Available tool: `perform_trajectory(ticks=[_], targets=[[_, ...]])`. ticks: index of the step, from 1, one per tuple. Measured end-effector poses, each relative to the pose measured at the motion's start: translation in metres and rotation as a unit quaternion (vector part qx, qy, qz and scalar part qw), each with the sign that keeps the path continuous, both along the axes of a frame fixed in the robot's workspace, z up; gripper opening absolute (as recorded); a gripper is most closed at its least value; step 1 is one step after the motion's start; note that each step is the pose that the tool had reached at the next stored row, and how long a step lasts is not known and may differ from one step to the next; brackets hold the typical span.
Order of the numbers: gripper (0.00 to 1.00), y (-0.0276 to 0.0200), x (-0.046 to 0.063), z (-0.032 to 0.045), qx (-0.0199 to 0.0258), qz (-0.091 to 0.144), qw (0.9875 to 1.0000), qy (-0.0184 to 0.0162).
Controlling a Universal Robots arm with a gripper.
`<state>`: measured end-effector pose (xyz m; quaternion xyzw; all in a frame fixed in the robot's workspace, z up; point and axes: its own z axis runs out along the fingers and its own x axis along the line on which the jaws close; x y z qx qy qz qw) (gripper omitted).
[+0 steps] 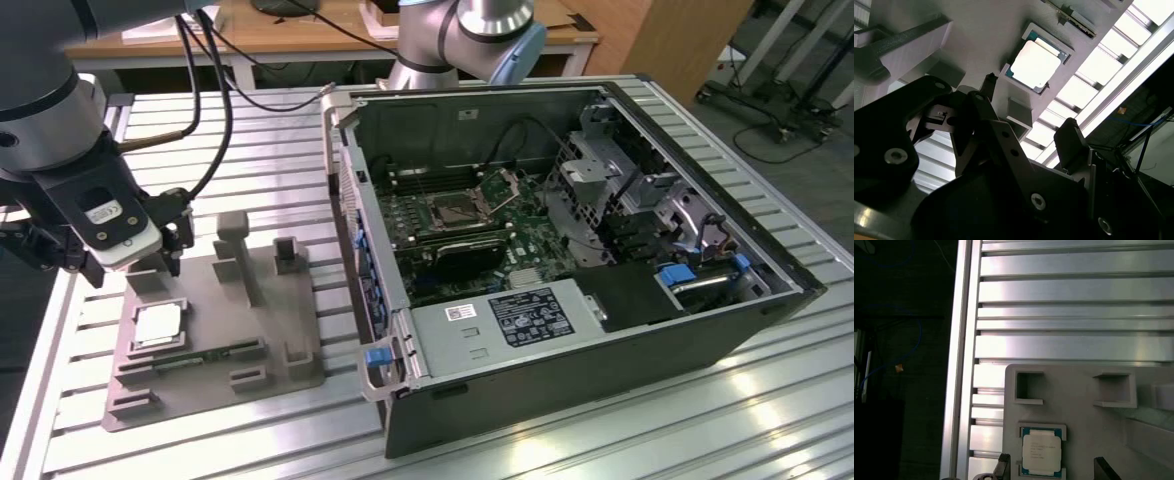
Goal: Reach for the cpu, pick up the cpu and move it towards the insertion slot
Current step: 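Pick up the cpu and move it towards the insertion slot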
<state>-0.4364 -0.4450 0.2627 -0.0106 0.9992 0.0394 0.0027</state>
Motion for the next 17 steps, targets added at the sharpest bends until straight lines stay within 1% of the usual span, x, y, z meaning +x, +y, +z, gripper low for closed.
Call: perform_trajectory(ticks=[2, 3, 8, 14, 17], targets=[[0.73, 0.0000, 0.000, -0.0016, 0.0001, 0.000, 1.0000, -0.0001], [0.73, 0.0000, 0.000, -0.0047, 0.0000, 0.000, 1.0000, 0.0000], [0.73, 0.0002, -0.005, -0.0139, -0.0016, -0.002, 1.0000, -0.0003], [0.73, 0.0006, -0.005, -0.0248, -0.0025, -0.003, 1.0000, -0.0022], [0.73, 0.0006, -0.005, -0.0299, -0.0037, -0.003, 1.0000, -0.0032]])
